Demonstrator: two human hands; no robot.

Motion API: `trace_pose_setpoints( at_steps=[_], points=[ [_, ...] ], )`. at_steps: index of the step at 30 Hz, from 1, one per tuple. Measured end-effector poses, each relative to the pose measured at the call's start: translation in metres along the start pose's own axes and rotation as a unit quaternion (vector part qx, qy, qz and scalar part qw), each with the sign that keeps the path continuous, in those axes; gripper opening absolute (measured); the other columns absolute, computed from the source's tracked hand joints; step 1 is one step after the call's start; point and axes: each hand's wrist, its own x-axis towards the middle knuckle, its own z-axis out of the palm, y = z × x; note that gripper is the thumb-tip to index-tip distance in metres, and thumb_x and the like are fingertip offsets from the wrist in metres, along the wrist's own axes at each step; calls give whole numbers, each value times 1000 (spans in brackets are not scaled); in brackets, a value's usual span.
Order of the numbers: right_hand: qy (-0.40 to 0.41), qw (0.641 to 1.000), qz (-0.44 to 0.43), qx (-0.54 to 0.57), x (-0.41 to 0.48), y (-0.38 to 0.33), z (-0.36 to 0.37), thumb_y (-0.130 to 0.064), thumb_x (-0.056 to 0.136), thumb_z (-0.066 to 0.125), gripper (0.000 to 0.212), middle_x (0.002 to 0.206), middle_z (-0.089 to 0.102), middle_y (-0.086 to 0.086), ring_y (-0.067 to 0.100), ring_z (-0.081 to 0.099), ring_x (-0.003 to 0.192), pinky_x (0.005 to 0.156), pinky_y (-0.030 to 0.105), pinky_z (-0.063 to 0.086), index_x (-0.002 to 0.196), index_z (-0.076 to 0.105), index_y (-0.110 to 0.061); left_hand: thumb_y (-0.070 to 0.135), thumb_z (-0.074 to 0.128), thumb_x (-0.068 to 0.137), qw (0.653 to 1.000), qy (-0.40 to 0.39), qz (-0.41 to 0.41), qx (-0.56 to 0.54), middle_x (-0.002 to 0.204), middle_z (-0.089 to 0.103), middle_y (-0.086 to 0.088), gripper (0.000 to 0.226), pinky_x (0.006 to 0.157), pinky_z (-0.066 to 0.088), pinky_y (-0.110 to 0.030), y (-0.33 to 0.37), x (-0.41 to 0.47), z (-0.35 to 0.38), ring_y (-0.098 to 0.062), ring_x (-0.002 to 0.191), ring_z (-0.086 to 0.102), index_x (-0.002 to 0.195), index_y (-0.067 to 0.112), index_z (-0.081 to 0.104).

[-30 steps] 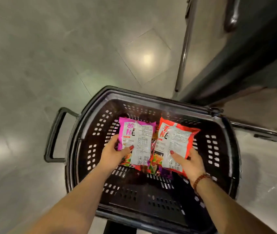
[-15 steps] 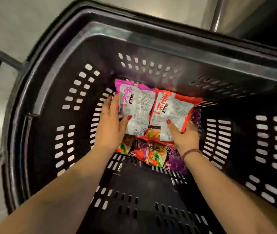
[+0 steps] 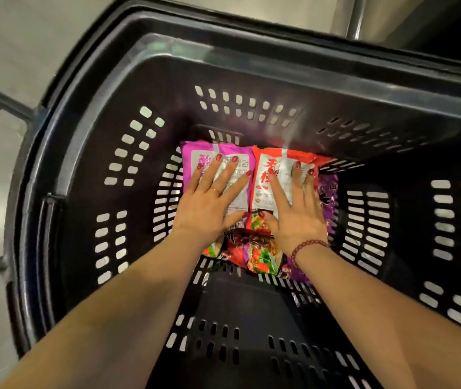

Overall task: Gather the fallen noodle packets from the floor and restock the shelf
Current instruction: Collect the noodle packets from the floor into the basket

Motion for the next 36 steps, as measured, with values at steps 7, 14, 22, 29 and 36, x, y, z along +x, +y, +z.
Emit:
trace_pose_setpoints(
  at_steps=[7,14,22,29,36],
  points=[
    [44,998,2,52,-30,1,-44,-44,97,43,68,160,7,11,31,9,146,119,42,13,153,11,-24,45,50,96,996,-57,-16,-63,161,21,-9,68,120,6,-46,12,-13,-65,-31,150,10,154,21,23],
    [97,994,3,57,-125,1,-156,-34,90,57,56,144,43,10,29,41,131,110,42,33,140,43,-11,28,67,84,990,-6,-5,-138,134,57,-16,53,102,45,-53,41,-46,-203,-40,128,49,132,10,55],
    [181,978,83,63,-281,4,-312,-31,85,62,44,126,56,7,31,52,114,95,40,41,125,55,-15,40,46,84,985,52,91,-137,118,63,-8,49,89,50,-41,104,-93,-394,-30,111,57,122,13,64],
    [259,947,180,66,-417,42,-371,-36,79,68,50,123,59,10,33,55,110,89,42,46,121,60,-11,45,44,82,972,44,221,-72,113,65,-3,51,84,51,-39,183,-111,-507,-29,104,60,121,17,63],
    [274,908,290,128,-538,105,-352,-48,88,56,54,131,51,2,25,45,120,97,36,38,132,48,-19,49,42,79,929,32,369,-16,107,67,-7,57,78,55,-43,313,-123,-558,-33,100,62,116,14,66]
  ],
)
